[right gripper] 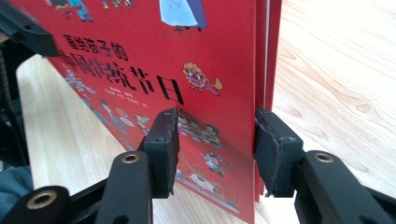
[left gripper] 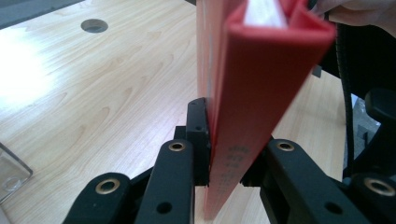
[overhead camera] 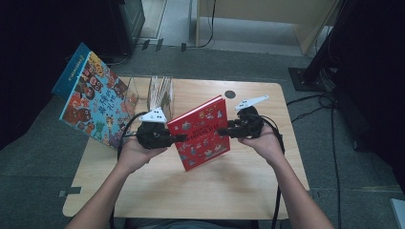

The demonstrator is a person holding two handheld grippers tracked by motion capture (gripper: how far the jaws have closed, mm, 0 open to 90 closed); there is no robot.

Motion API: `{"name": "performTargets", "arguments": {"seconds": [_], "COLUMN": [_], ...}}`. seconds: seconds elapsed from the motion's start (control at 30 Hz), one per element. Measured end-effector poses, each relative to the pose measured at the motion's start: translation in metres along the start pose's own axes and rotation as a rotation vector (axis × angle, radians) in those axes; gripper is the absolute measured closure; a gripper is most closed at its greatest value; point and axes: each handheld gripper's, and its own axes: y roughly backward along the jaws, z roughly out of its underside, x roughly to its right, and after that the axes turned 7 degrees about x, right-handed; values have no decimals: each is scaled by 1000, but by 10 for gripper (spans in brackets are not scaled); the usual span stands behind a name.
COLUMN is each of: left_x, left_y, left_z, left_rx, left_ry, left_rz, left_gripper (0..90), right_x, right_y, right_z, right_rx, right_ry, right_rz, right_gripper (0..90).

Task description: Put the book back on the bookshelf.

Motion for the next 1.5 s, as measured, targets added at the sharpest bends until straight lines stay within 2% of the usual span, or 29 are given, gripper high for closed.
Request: {"name": "performTargets", "arguments": {"seconds": [0.1,0.13,0.2,0.23,0.4,0.53,0.67,0.77,0.9,1.03,1.1,1.2,1.5], "left_x": [2,1,0,1,-1,-1,-3,-2,-2,-3,-4,-5,-11], "left_y": [0,0,2,1,2,2,6,6,7,9,10,10,3], "left_z": [-1,-1,-2,-3,-5,-9,-16,-21,-26,-33,-37,-42,-59], "left_rx": [-22,-13,-7,-11,-43,-82,-93,-125,-143,-141,-149,-178,-280], "left_ry": [-17,-11,-5,-8,3,7,25,20,23,36,38,56,129], "left_rz": [-32,-26,-22,-21,-21,-26,-21,-25,-17,-17,-20,-11,12], "left_gripper": [803,805,806,805,801,790,774,770,765,752,750,750,743], "right_x": [-1,0,1,1,-1,-2,-3,-3,-4,-4,-4,-3,-3], "right_y": [-2,-1,2,2,-6,-10,-12,-14,-16,-20,-21,-22,-27], "right_z": [2,3,5,5,9,8,7,7,6,6,5,3,1], "right_rx": [9,29,117,128,111,118,130,140,147,161,172,200,205], "right_ry": [22,29,45,51,101,111,115,121,132,137,147,138,130], "right_rz": [36,28,-1,-2,14,20,18,19,20,17,34,30,15], "right_gripper": [538,532,523,520,497,481,482,483,481,479,479,477,459]}}
